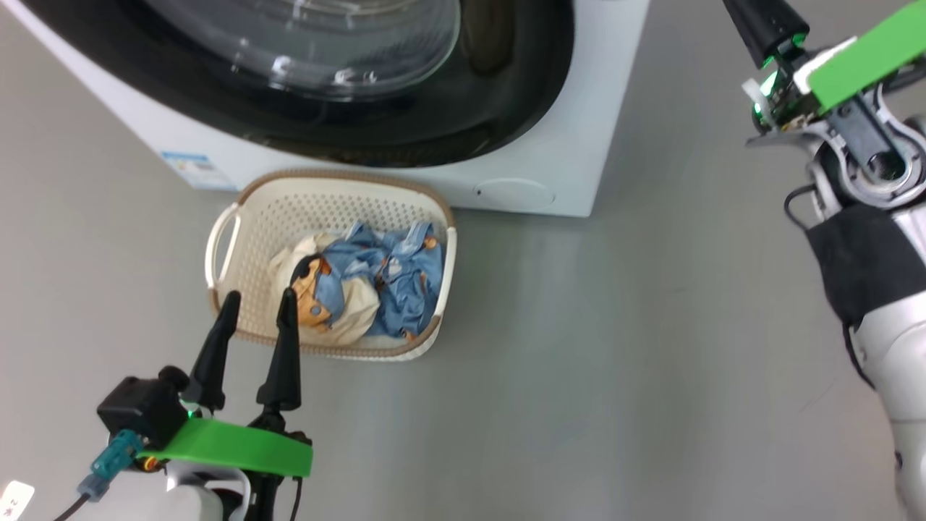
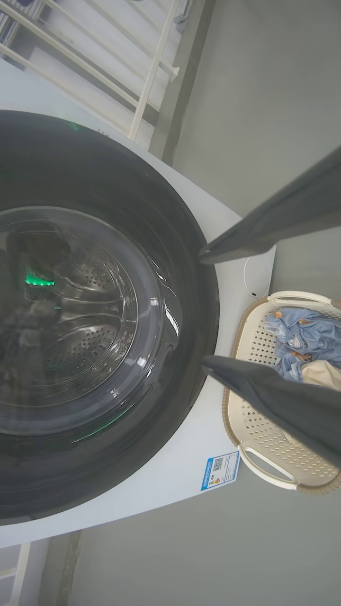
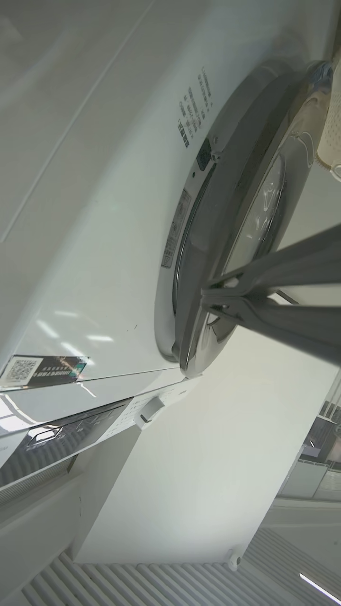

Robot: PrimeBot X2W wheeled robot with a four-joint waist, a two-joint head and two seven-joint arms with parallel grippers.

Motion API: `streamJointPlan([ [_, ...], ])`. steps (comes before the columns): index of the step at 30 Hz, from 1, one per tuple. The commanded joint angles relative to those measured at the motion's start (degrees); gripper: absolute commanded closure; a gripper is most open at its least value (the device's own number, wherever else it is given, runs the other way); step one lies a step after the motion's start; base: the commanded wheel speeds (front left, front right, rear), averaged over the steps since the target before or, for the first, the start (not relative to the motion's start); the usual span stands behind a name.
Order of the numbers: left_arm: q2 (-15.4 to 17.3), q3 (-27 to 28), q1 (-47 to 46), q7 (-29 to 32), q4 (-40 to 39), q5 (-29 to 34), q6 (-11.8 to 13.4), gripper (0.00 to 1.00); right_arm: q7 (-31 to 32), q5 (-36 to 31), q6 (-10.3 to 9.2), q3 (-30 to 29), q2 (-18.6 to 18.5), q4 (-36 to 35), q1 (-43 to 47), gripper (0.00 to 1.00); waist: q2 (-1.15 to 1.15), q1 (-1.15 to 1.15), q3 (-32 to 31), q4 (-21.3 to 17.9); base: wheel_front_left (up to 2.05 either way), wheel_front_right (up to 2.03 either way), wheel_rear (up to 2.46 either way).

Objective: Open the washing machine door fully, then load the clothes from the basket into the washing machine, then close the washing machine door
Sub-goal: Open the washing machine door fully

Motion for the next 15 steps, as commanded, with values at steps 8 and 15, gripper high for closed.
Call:
streamJointPlan([
  [8, 0.7, 0.6, -3.3, -0.4, -1.7, -1.1, -0.1, 0.00, 8.1, 2.5, 0.10, 0.6, -0.3, 4.1, -7.8, 1.00, 0.00, 0.00, 5.6, 3.1, 0.00, 0.00, 0.00],
  [15, 0.5, -0.7, -4.8, -0.4, -2.0, -1.8, -0.1, 0.00, 13.9, 2.9, 0.10, 0.9, -0.9, 10.0, -12.6, 1.00, 0.00, 0.00, 7.7, 5.2, 0.00, 0.00, 0.00],
])
